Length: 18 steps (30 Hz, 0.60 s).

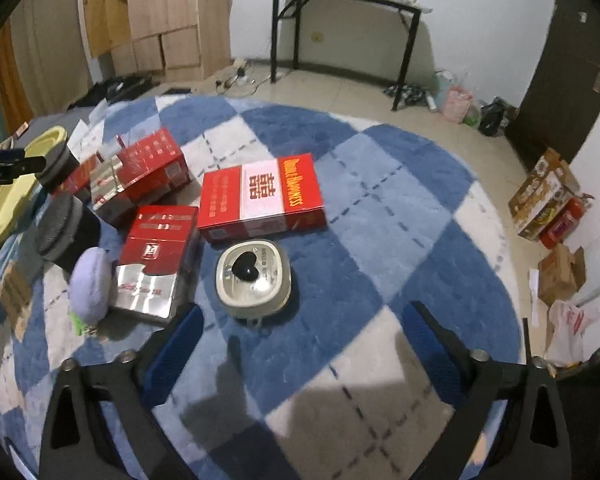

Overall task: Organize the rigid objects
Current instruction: 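Grasp the black foam puck with the left tool while the right tool grasps the white tin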

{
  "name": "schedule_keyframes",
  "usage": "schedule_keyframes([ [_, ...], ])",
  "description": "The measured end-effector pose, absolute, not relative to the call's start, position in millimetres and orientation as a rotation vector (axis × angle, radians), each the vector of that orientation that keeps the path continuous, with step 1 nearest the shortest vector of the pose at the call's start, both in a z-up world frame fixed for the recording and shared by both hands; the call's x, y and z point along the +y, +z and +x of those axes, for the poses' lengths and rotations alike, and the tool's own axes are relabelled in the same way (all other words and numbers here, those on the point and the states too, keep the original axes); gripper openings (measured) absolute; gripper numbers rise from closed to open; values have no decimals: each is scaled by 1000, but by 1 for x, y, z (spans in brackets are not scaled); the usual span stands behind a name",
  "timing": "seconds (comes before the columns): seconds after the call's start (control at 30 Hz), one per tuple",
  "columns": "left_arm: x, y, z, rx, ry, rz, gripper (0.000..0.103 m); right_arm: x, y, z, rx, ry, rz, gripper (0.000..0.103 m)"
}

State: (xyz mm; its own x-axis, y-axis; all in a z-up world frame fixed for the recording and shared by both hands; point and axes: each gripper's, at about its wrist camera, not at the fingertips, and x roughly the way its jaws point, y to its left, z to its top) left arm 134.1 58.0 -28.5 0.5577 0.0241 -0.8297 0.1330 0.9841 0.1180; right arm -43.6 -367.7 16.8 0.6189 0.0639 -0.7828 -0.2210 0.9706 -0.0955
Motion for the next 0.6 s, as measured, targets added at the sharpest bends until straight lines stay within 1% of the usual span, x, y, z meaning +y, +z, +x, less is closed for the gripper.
schedule_keyframes([
  [0.13, 54, -47, 147, 1025, -41, 176, 103, -360, 2, -32, 908, 221, -199, 96],
  [0.23, 52, -52, 154, 999, -8, 207, 103, -354, -11, -24, 917, 195, -245, 96],
  [0.33, 59, -54, 161, 1006, -17, 173, 103, -354, -16, -12, 909, 174, -209, 96],
  [0.4, 66, -56, 165, 1019, -26, 123, 103, -354, -19, -3, 918, 171, -192, 92],
  [0.43, 68, -56, 166, 1023, -45, 93, 103, -354, -20, -1, 916, 176, -189, 82],
  [0.47, 71, -55, 166, 1014, -68, 63, 103, -352, -20, 3, 906, 180, -197, 79],
  [0.5, 71, -55, 165, 1005, -71, 59, 102, -351, -20, 5, 900, 188, -203, 77],
  [0.53, 71, -56, 164, 1000, -74, 61, 99, -350, -21, 6, 895, 199, -207, 74],
  [0.57, 70, -58, 163, 1000, -90, 59, 82, -349, -21, 8, 888, 209, -212, 70],
  [0.6, 69, -61, 161, 1009, -92, 70, 69, -348, -21, 8, 879, 218, -221, 67],
])
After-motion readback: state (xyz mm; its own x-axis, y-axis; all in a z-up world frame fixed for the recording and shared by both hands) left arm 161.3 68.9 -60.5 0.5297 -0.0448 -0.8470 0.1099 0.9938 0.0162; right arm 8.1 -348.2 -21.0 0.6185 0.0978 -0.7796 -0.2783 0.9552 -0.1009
